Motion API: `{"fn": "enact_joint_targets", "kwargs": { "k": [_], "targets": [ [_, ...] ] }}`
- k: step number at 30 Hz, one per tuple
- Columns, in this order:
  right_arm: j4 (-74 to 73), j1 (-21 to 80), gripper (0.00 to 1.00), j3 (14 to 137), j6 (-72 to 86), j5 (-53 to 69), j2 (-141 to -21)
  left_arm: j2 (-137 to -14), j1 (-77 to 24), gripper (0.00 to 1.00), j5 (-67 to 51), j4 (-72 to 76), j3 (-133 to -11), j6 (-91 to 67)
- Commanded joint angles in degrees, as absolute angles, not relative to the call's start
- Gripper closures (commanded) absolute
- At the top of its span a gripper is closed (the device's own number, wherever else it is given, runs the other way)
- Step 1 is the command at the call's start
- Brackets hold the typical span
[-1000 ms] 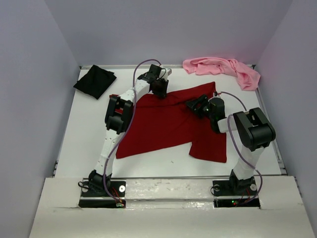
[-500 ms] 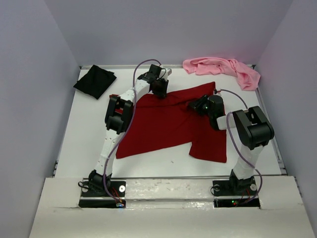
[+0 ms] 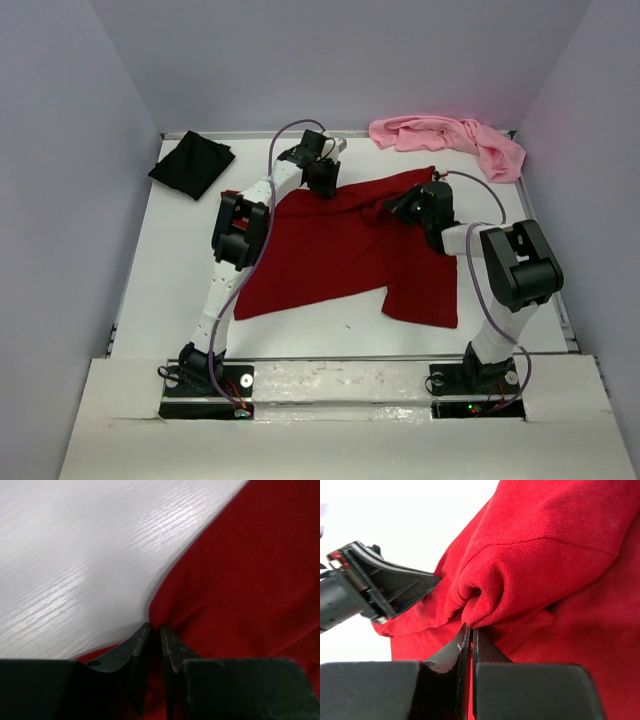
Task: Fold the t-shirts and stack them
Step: Fold the tshirt
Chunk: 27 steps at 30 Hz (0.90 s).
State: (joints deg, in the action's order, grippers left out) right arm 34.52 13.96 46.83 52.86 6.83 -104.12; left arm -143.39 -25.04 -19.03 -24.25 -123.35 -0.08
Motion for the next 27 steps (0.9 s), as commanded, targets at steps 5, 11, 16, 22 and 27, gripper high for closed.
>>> {"fn": "enact_joint_targets", "kwargs": {
  "k": [5,11,16,22,27],
  "targets": [
    [14.72,11.43,1.0,58.6,52.3,13.62,-98.79,-143.26,-24.61,0.72,-16.0,-31.02,-121.03,0.97],
    [-14.7,9.84,1.0,79.4,36.5,21.07,-105.8,-143.26,-24.61,0.72,-16.26,-30.94,-121.11,0.97],
    [-28.38,9.84,1.0,86.4,26.03,18.73,-114.08,-143.09,-24.61,0.72,-16.17,-31.11,-121.03,0.88],
    [-39.89,9.84,0.87,90.96,18.56,12.93,-118.73,-143.44,-24.61,0.72,-16.08,-31.2,-121.38,0.88],
    [-43.07,9.84,0.9,90.27,17.49,3.18,-118.05,-143.52,-24.52,0.72,-16.0,-31.2,-121.46,0.97]
  ]
}}
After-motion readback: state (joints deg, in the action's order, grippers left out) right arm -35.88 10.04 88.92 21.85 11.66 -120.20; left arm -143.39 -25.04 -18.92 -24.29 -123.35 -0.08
